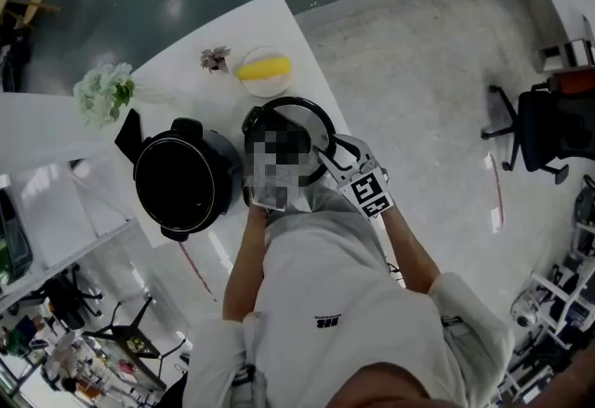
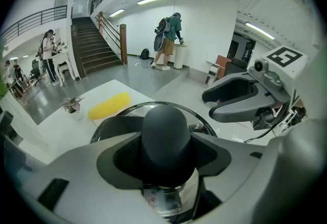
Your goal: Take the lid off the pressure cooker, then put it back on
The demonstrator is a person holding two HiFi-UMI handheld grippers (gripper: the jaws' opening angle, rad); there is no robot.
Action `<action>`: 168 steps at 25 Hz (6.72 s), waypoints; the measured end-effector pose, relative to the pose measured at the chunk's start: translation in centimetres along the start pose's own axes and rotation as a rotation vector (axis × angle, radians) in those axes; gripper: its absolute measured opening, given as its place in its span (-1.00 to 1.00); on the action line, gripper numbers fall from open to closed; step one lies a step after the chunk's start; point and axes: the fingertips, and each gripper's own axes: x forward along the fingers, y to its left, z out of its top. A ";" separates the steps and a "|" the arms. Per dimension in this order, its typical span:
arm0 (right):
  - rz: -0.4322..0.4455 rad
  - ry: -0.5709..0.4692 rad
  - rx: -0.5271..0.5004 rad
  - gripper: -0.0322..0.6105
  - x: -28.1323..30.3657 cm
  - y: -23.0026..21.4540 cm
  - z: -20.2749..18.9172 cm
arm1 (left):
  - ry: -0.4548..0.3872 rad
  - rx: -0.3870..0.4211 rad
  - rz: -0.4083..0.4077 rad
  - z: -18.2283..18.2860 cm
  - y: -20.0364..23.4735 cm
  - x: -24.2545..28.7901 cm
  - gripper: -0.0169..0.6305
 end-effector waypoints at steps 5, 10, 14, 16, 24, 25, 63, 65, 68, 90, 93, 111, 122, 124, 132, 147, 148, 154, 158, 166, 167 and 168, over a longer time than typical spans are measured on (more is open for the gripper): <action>0.001 -0.030 -0.016 -0.39 -0.8 0.0 1.8 | -0.018 0.011 -0.006 1.5 -0.3 -1.5 -0.06; 0.007 -0.059 -0.035 -0.39 -1.9 0.0 3.9 | -0.040 0.022 -0.017 3.5 -0.6 -3.1 -0.06; 0.024 -0.073 -0.065 -0.39 -2.4 0.2 5.5 | -0.052 0.034 -0.025 4.8 -0.6 -4.4 -0.06; 0.030 -0.084 -0.077 -0.39 -2.8 0.4 6.3 | -0.055 0.043 -0.029 5.4 -0.7 -5.2 -0.06; 0.039 -0.125 -0.116 -0.39 -4.4 1.0 9.6 | -0.077 0.093 -0.031 7.9 -1.1 -8.5 -0.06; 0.041 -0.130 -0.122 -0.39 -4.6 1.1 10.0 | -0.078 0.099 -0.031 8.2 -1.2 -8.9 -0.06; 0.155 -0.284 -0.313 -0.39 -0.5 13.2 21.0 | -0.099 0.115 0.007 5.2 7.2 -24.5 -0.06; 0.154 -0.278 -0.317 -0.39 0.0 14.0 21.2 | -0.093 0.116 0.004 4.6 7.9 -25.0 -0.06; 0.151 -0.262 -0.299 -0.39 0.7 15.0 21.4 | -0.083 0.118 -0.005 3.6 8.7 -25.5 -0.06; 0.109 -0.239 -0.285 -0.39 5.4 21.3 22.3 | 0.004 0.211 -0.125 -2.8 13.2 -27.9 -0.06; 0.106 -0.234 -0.282 -0.40 5.9 21.9 22.2 | 0.014 0.221 -0.145 -3.6 13.6 -27.9 -0.06; 0.122 -0.202 -0.283 -0.40 8.1 23.6 22.0 | 0.043 0.192 -0.160 -6.8 15.9 -28.2 -0.06; 0.159 -0.178 -0.284 -0.40 9.0 24.4 22.1 | 0.026 0.175 -0.150 -7.6 15.9 -27.8 -0.06; 0.167 -0.182 -0.294 -0.40 9.0 24.4 22.2 | 0.024 0.176 -0.148 -7.6 15.8 -27.8 -0.06; 0.180 -0.160 -0.268 -0.40 9.0 24.5 22.5 | 0.021 0.164 -0.130 -7.5 15.6 -27.6 -0.06; 0.222 -0.162 -0.293 -0.40 9.6 24.7 22.4 | 0.008 0.118 -0.101 -7.2 15.2 -27.6 -0.06; 0.226 -0.166 -0.299 -0.40 9.6 24.7 22.4 | 0.007 0.114 -0.096 -7.2 15.1 -27.6 -0.06; 0.247 -0.139 -0.266 -0.41 9.6 24.8 22.5 | 0.000 0.079 -0.067 -7.1 15.2 -27.6 -0.06; 0.270 -0.147 -0.296 -0.41 9.8 24.8 22.6 | -0.003 0.050 -0.044 -7.1 15.4 -27.6 -0.06; 0.321 -0.158 -0.336 -0.41 10.3 24.7 22.6 | -0.014 -0.046 0.022 -7.3 16.0 -27.6 -0.06; 0.326 -0.152 -0.335 -0.41 10.3 24.7 22.6 | -0.015 -0.057 0.031 -7.3 16.0 -27.6 -0.06; 0.329 -0.139 -0.325 -0.41 10.3 24.7 22.5 | -0.016 -0.068 0.040 -7.3 16.1 -27.5 -0.06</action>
